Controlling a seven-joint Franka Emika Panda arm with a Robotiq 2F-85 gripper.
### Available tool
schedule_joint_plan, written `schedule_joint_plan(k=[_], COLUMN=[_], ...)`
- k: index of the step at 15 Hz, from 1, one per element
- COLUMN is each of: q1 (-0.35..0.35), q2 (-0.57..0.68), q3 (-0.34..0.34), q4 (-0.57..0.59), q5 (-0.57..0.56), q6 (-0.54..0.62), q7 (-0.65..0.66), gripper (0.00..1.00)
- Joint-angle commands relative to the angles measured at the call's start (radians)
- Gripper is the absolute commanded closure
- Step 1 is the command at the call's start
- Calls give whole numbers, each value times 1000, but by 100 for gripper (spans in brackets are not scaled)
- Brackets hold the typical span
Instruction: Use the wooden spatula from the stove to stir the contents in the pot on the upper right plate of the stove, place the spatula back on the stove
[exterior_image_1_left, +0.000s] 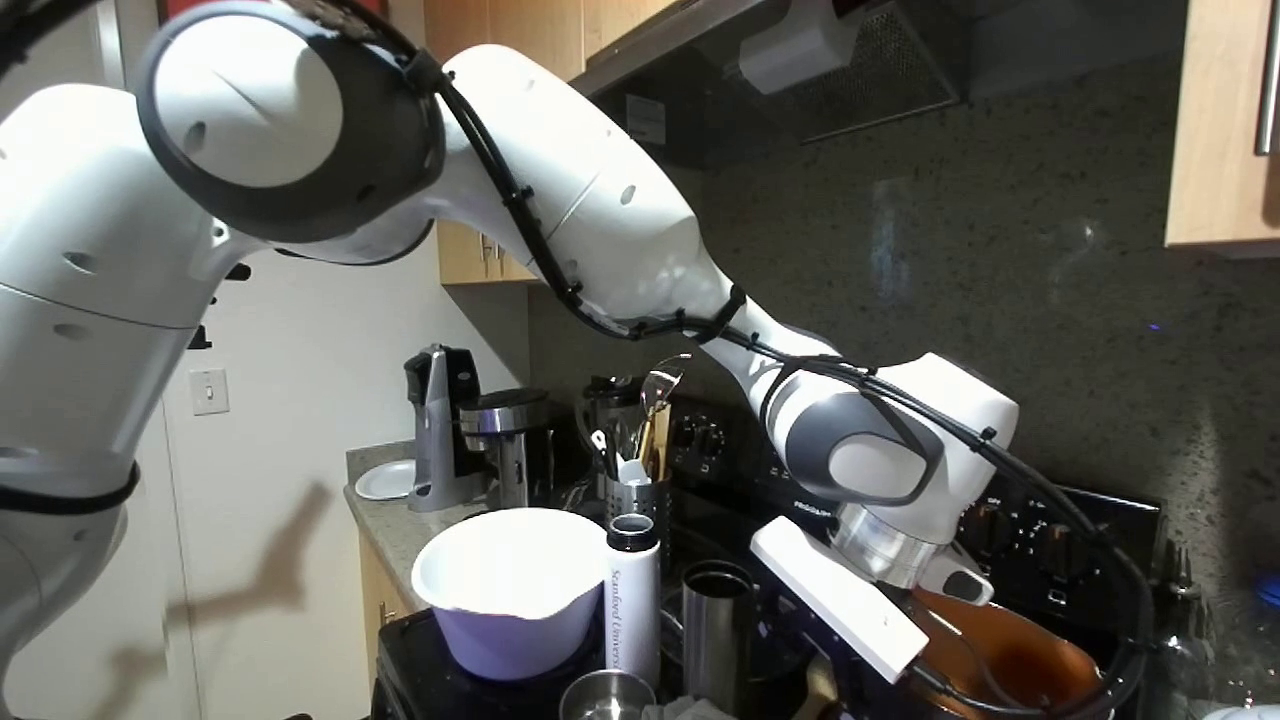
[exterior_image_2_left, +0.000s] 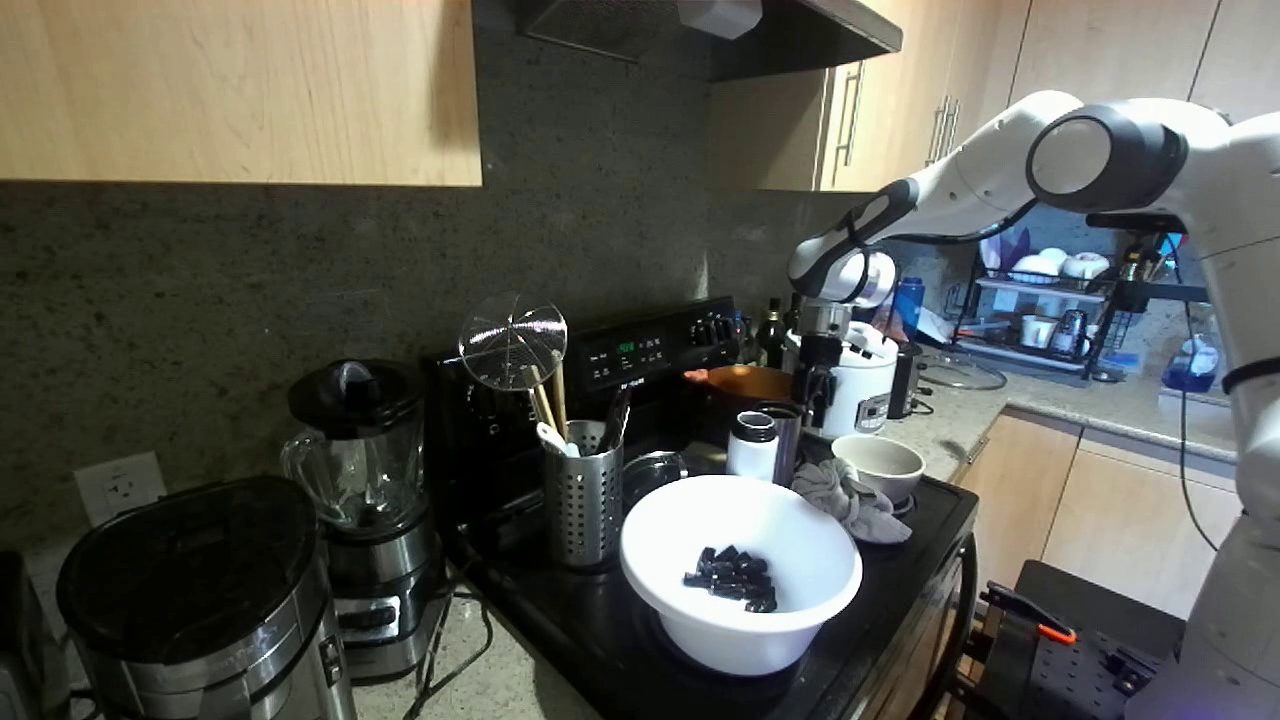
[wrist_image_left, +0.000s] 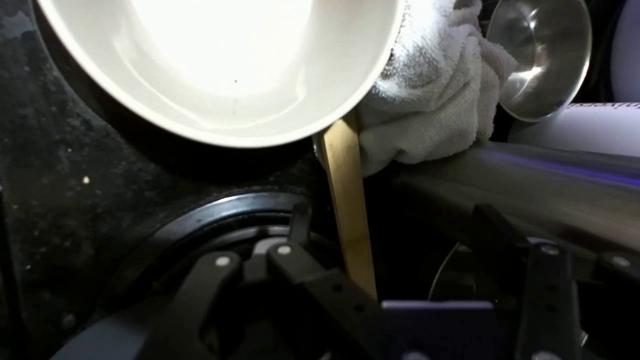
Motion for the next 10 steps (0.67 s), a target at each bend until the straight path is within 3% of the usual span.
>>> schedule_joint_plan(k=[1,10], q1=[15,38], q2=[-39,-132], q3=[5,2], q4=[-33,-54], q5=[-38,-114], q6=[33,22], q7=[42,69], gripper=[0,0])
